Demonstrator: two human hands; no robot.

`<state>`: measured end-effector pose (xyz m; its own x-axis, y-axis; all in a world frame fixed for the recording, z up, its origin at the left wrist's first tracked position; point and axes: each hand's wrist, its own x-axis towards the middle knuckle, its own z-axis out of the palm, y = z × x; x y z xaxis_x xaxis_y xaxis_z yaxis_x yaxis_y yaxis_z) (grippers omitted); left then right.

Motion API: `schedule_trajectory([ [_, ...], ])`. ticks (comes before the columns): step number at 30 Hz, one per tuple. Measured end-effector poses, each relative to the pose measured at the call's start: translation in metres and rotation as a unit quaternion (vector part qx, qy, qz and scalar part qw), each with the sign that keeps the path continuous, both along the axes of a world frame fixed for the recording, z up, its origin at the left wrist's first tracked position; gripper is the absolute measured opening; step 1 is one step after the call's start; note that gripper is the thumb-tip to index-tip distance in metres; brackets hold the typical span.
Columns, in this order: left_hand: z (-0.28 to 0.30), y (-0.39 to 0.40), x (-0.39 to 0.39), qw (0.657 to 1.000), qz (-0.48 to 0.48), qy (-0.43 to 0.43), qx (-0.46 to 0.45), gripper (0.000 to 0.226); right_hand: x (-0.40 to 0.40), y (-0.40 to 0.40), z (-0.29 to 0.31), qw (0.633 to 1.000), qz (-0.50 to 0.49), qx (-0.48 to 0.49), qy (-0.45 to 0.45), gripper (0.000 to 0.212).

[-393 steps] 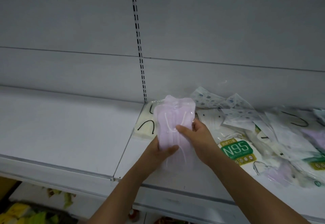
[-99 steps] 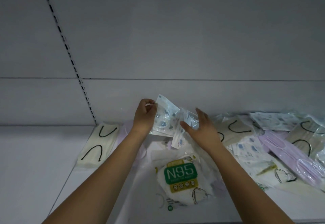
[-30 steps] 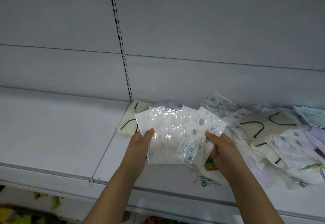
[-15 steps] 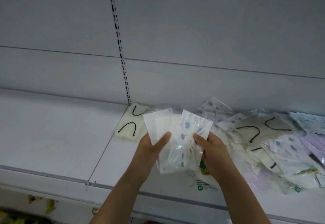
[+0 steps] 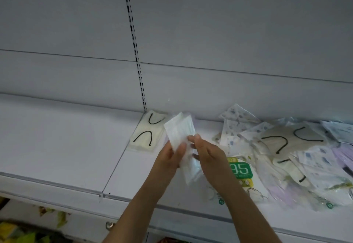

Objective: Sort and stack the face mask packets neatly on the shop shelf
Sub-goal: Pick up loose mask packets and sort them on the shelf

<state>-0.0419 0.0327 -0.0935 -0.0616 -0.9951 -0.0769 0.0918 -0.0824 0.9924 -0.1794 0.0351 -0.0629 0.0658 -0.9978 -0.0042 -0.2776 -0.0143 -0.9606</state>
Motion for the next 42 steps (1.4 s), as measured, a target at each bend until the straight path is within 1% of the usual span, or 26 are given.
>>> schedule_trajectory([
  [2,-0.004,0.001,0.012,0.996,0.040,-0.071,-0.034,0.030,0.001,-0.004,-0.002,0.992,0.017,0.038,-0.122,0.055],
  [3,-0.005,0.002,0.020,0.993,0.065,-0.090,-0.038,0.029,-0.002,-0.007,-0.002,0.990,0.013,0.031,-0.139,0.054],
  [5,-0.006,0.007,0.038,0.990,0.080,-0.105,-0.044,0.028,-0.010,-0.011,-0.003,0.998,-0.027,-0.047,-0.024,0.041],
  [6,-0.006,0.010,0.046,0.990,0.071,-0.113,-0.046,0.027,-0.011,-0.013,-0.005,0.997,-0.035,-0.067,0.027,0.042],
  [7,-0.006,0.012,0.052,0.988,0.057,-0.134,-0.045,0.027,-0.010,-0.015,-0.008,0.997,-0.012,-0.063,0.036,0.054],
  [9,-0.011,0.014,0.057,0.975,0.015,-0.219,-0.042,0.023,-0.002,-0.015,-0.019,0.995,0.079,-0.008,-0.054,0.079],
  [10,-0.015,0.016,0.056,0.961,-0.008,-0.273,-0.038,0.018,0.003,-0.016,-0.024,0.991,0.112,0.017,-0.076,0.082],
  [11,-0.019,0.018,0.055,0.948,-0.023,-0.315,-0.035,0.019,0.006,-0.016,-0.030,0.989,0.129,0.017,-0.076,0.075],
  [12,-0.023,0.021,0.053,0.943,-0.029,-0.330,-0.035,0.025,0.009,-0.017,-0.034,0.989,0.134,0.004,-0.059,0.060],
  [14,-0.027,0.026,0.054,0.949,-0.019,-0.310,-0.044,0.029,0.015,-0.015,-0.034,0.992,0.120,-0.023,-0.044,0.029],
  [15,-0.025,0.028,0.056,0.954,-0.008,-0.292,-0.059,0.026,0.016,-0.016,-0.033,0.991,0.109,-0.023,-0.067,0.020],
  [16,-0.022,0.030,0.060,0.958,0.006,-0.275,-0.080,0.024,0.018,-0.015,-0.030,0.990,0.101,-0.015,-0.098,0.016],
  [18,-0.022,0.030,0.072,0.949,0.043,-0.283,-0.133,0.033,0.024,-0.015,-0.023,0.989,0.064,0.016,-0.133,0.017],
  [19,-0.023,0.031,0.079,0.930,0.065,-0.322,-0.163,0.034,0.026,-0.015,-0.021,0.985,0.035,0.057,-0.160,0.017],
  [20,-0.025,0.032,0.087,0.899,0.086,-0.380,-0.199,0.034,0.028,-0.015,-0.017,0.969,0.011,0.122,-0.213,0.019],
  [22,-0.030,0.035,0.100,0.819,0.095,-0.497,-0.270,0.040,0.030,-0.013,-0.015,0.932,0.000,0.236,-0.276,0.037],
  [24,-0.040,0.037,0.112,0.757,0.054,-0.567,-0.320,0.047,0.036,-0.008,-0.022,0.938,0.030,0.266,-0.220,0.037],
  [26,-0.050,0.041,0.122,0.732,-0.002,-0.600,-0.322,0.046,0.042,-0.005,-0.036,0.965,0.020,0.241,-0.102,0.026],
  [28,-0.054,0.043,0.130,0.753,-0.045,-0.599,-0.269,0.048,0.046,-0.006,-0.049,0.975,-0.015,0.220,-0.023,0.021],
  [31,-0.054,0.039,0.146,0.803,-0.073,-0.562,-0.184,0.063,0.050,-0.008,-0.062,0.976,-0.025,0.215,0.006,0.025],
  [33,-0.053,0.033,0.158,0.800,-0.079,-0.570,-0.169,0.056,0.054,-0.006,-0.063,0.981,0.000,0.188,0.058,0.027],
  [35,-0.053,0.027,0.165,0.785,-0.093,-0.591,-0.160,0.056,0.054,-0.004,-0.057,0.978,-0.002,0.112,0.175,0.032],
  [36,-0.052,0.025,0.165,0.782,-0.102,-0.595,-0.153,0.060,0.051,-0.005,-0.052,0.972,-0.027,0.067,0.222,0.033],
  [38,-0.049,0.019,0.157,0.794,-0.095,-0.576,-0.166,0.062,0.035,-0.009,-0.036,0.961,-0.087,-0.013,0.262,0.031],
  [40,-0.040,0.010,0.137,0.831,-0.069,-0.513,-0.205,0.049,0.009,-0.018,-0.022,0.948,-0.130,-0.079,0.279,0.029],
  [42,-0.025,0.000,0.107,0.877,-0.055,-0.421,-0.223,0.028,-0.026,-0.032,-0.017,0.920,-0.147,-0.131,0.340,0.036],
])
